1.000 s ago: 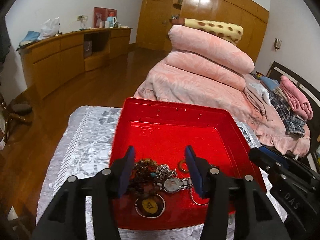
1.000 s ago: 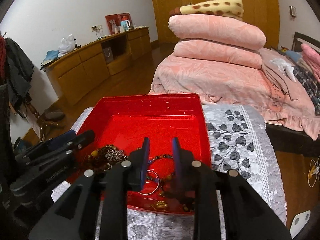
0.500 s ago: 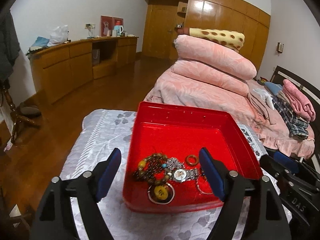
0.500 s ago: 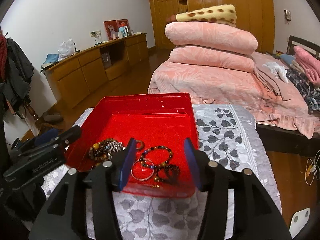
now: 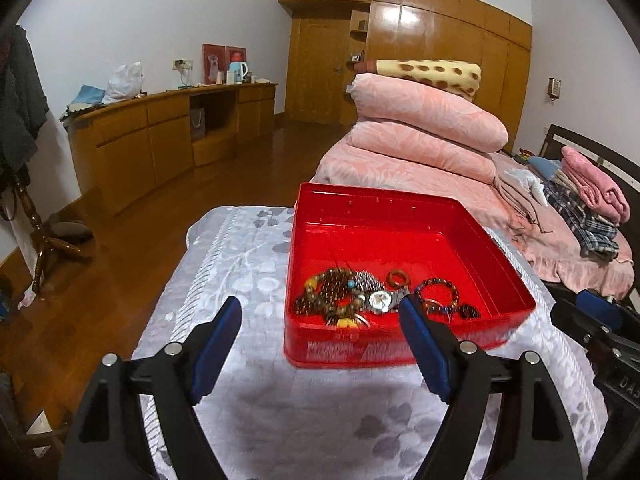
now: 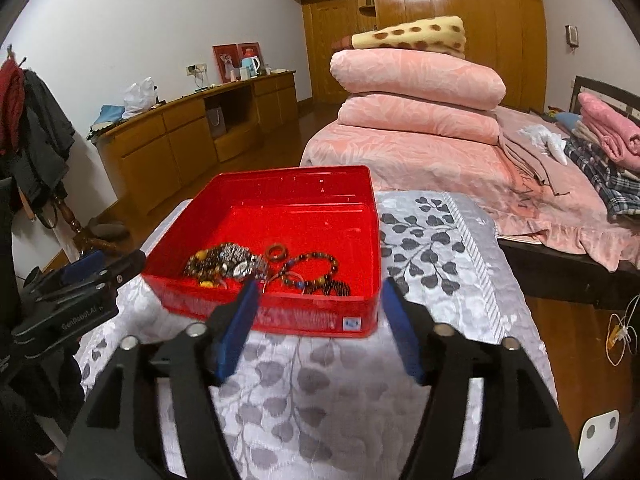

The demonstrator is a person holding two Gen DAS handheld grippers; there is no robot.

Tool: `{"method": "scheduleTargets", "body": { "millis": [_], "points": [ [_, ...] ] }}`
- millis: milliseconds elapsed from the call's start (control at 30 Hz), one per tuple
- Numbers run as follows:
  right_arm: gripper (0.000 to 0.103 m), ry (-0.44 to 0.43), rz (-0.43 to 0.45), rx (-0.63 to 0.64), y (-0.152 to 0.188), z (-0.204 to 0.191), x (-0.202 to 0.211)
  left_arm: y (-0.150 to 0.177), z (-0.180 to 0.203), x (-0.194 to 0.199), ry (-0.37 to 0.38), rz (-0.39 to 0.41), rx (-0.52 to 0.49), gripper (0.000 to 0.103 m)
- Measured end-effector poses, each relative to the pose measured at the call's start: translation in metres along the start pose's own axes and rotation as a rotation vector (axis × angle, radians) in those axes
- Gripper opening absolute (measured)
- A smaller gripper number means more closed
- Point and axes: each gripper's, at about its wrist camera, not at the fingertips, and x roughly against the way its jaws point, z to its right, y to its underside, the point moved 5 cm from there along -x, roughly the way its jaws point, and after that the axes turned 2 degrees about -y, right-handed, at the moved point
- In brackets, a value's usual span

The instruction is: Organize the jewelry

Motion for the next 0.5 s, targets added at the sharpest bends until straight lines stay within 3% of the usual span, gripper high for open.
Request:
{"method": "scheduleTargets", "body": {
  "millis": [67,167,333,500],
  "points": [
    [0.074,-0.001,0.001,0.012,0.006,-0.004,0.003,0.005,0.000,0.004,-0.001,0.011,-0.013,0.083],
    [0.089,-0.015,-0.002,0.030,0.014,-0.009,0.007,0.014,0.001,0.008,0.005,0.019,-0.027,0.087],
    [0.096,-0.025,0.008,0.053,0.023,-0.019,0.016,0.024,-0.003,0.015,0.007,0.025,-0.021,0.094],
    [0.097,-0.013,0.007,0.065,0.030,-0.023,0.023,0.031,-0.007,0.026,-0.011,0.047,-0.025,0.097]
  ]
}}
